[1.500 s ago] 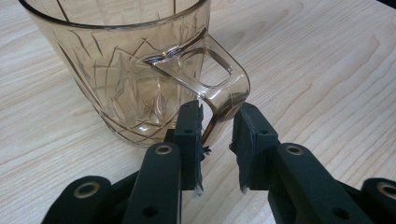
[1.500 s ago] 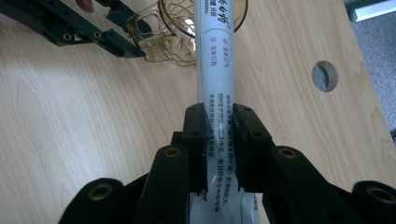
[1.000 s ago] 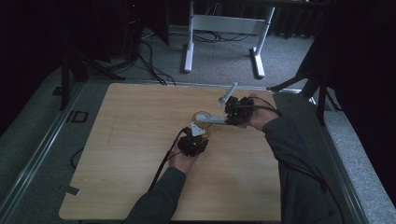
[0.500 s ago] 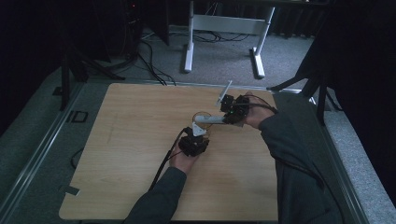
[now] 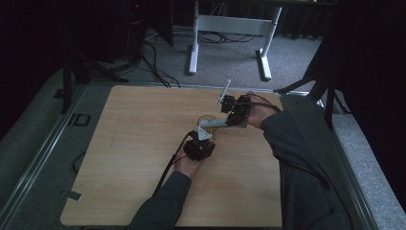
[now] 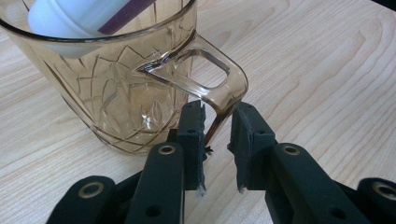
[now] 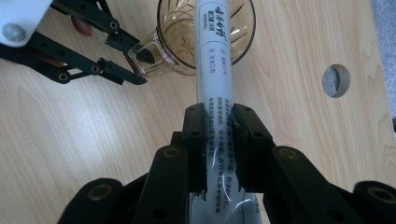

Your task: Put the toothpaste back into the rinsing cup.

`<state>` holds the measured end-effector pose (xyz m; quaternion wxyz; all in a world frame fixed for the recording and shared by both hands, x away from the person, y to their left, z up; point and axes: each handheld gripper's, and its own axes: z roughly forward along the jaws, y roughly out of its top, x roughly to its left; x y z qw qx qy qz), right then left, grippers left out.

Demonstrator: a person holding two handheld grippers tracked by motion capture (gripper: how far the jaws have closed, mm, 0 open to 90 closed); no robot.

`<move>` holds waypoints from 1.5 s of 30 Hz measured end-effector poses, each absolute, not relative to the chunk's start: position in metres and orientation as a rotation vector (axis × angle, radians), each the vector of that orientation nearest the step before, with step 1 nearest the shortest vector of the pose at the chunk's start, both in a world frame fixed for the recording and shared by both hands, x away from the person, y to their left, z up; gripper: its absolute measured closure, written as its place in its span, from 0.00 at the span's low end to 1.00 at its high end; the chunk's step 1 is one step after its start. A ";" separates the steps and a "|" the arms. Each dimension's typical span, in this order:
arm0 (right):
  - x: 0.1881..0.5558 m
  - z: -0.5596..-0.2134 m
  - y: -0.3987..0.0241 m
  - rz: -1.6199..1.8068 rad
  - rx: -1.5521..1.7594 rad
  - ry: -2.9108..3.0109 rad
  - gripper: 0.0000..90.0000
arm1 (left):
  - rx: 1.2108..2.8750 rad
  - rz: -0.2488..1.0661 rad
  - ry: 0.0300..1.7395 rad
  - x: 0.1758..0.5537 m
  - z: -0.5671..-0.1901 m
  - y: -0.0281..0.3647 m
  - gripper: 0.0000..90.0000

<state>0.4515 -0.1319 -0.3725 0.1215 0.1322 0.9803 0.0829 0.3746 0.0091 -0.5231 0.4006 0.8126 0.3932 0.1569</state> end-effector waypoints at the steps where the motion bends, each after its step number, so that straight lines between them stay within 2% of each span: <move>1: 0.452 -0.373 -0.130 0.236 0.375 2.862 0.85 | 2.055 0.398 0.995 0.375 -0.523 0.009 0.82; 28: 0.453 -0.370 -0.101 0.215 0.326 2.855 0.83 | 2.054 0.391 0.990 0.375 -0.523 0.009 0.83; 42: 0.452 -0.370 -0.102 0.271 0.322 2.833 0.79 | 2.058 0.391 0.983 0.375 -0.523 0.009 0.82; 45: 0.452 -0.371 -0.104 0.299 0.333 2.831 0.75 | 2.057 0.390 0.982 0.375 -0.524 0.008 0.82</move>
